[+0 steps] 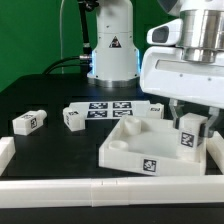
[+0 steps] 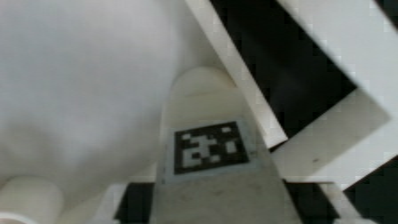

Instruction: Assemble one leg

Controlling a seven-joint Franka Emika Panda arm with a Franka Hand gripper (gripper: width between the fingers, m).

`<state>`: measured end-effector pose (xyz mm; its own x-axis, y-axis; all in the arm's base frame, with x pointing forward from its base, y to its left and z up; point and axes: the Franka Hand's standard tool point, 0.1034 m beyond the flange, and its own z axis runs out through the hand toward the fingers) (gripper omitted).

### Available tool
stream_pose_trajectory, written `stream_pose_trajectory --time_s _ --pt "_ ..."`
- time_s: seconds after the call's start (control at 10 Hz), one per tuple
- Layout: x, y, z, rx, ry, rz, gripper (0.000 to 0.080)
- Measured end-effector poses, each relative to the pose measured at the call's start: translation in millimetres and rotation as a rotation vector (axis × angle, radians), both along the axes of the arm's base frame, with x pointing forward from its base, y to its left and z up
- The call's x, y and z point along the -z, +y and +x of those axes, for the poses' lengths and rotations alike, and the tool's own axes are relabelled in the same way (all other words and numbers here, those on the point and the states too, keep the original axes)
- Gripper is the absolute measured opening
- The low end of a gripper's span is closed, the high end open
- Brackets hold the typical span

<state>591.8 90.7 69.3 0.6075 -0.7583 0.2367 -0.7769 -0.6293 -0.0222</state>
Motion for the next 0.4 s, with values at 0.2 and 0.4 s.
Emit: stream_pose_trajectory --time_s 0.2,0.4 --pt "0.3 -2.4 0.0 0.003 0.0 -0.005 0.0314" --pt "0.7 -2.1 0.0 0.003 0.0 -0.005 0.052"
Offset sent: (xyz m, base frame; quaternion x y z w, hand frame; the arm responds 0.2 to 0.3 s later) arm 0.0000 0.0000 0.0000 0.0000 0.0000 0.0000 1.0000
